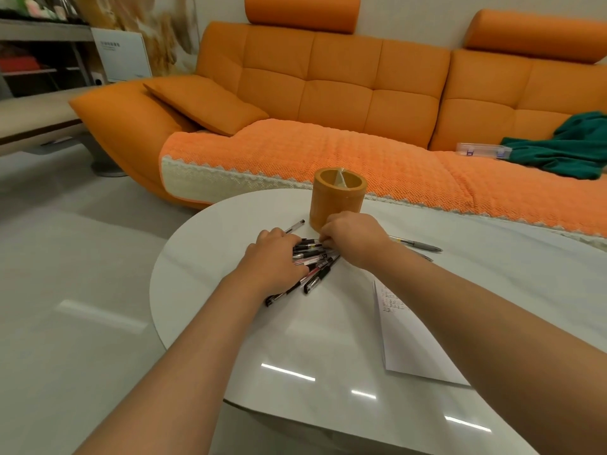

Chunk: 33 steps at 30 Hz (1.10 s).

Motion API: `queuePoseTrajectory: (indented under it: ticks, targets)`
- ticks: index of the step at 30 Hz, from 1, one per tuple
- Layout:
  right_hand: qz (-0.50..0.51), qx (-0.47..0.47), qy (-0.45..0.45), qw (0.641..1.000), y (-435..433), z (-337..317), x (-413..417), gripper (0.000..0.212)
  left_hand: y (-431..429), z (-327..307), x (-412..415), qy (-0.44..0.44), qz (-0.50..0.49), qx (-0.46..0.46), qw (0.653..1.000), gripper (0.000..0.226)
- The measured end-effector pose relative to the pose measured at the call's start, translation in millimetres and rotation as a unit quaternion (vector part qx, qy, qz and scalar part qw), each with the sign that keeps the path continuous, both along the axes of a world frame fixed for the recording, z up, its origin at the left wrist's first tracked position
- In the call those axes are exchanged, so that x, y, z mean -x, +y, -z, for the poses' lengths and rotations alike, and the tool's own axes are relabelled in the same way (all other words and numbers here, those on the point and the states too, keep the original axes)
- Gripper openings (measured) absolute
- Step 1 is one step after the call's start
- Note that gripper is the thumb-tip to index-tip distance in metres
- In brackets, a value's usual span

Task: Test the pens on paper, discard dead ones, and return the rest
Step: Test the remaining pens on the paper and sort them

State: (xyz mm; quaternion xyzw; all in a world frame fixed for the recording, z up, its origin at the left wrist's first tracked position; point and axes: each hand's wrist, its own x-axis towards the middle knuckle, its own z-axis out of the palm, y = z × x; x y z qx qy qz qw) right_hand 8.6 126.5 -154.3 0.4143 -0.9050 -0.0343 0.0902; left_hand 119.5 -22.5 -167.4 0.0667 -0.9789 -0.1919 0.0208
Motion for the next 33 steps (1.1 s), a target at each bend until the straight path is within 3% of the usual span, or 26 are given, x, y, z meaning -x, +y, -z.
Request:
queuePoseTrajectory:
  ticks: [10,16,19,23,27,33]
  targets:
    - [0.013,-0.005,-0.097,0.995,-3,-6,5,0.017,0,1,-1,0.01,-0.004,-0.032,0.999,0.063]
    - [-0.003,0.037,-0.103,0.994,6,-6,1,0.002,-1,4,3,0.045,-0.022,-0.009,0.999,0.054]
    - [-0.027,0.079,-0.087,0.993,17,-7,-4,0.019,0,0,7,0.108,-0.031,0.02,0.993,0.041]
    - [-0.026,0.105,-0.083,0.991,37,-8,-19,0.033,18,-14,8,0.194,-0.027,-0.12,0.973,0.02]
    - [0.016,0.121,-0.072,0.99,72,-9,-42,0.017,47,-13,6,0.125,0.05,-0.222,0.966,0.005]
    - [0.095,0.048,-0.009,0.994,124,5,-66,0.055,89,-3,8,0.031,0.148,-0.174,0.973,0.018]
